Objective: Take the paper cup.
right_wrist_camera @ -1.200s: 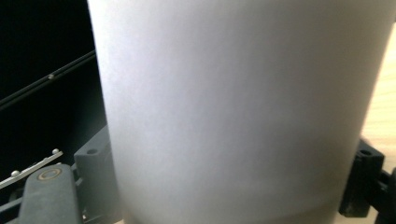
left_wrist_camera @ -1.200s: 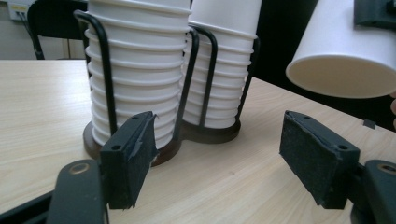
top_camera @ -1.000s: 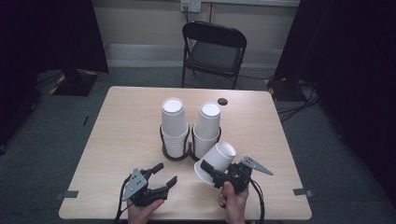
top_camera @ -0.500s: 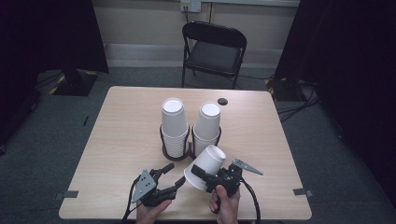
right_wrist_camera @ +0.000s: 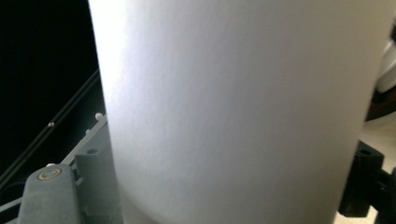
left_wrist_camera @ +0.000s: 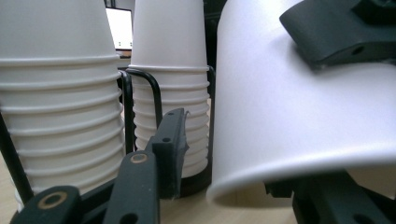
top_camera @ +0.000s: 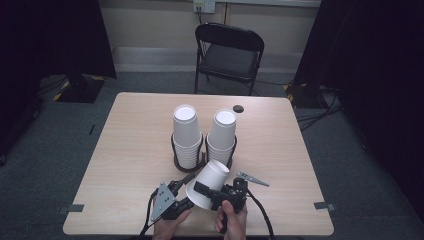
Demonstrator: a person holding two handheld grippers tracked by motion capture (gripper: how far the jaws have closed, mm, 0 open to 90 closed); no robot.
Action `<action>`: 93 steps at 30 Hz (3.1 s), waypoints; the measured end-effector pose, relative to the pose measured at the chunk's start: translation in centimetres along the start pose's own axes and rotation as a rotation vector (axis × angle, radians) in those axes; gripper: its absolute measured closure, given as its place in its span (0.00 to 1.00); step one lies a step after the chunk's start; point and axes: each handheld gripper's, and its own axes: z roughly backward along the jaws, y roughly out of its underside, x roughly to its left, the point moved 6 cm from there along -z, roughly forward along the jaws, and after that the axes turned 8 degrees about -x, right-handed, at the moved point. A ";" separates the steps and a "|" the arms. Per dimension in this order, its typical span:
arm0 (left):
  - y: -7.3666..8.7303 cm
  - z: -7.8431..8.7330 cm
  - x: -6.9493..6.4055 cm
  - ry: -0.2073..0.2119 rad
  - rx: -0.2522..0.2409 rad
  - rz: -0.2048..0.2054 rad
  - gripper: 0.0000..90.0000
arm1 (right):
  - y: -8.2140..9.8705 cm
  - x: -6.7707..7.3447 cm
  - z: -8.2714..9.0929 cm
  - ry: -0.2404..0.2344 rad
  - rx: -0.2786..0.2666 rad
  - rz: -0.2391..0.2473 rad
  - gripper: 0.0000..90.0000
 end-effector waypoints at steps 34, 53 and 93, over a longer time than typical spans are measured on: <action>0.2 0.4 -0.2 0.102 0.102 0.037 0.93 | -1.4 -0.7 0.6 0.041 -0.041 0.095 0.14; 0.0 1.4 0.0 0.131 0.170 0.041 0.95 | -3.7 -0.5 2.2 0.033 -0.132 0.383 0.14; -0.6 1.8 2.5 0.192 0.439 0.050 0.96 | -2.1 -0.5 5.5 0.048 -0.098 0.729 0.15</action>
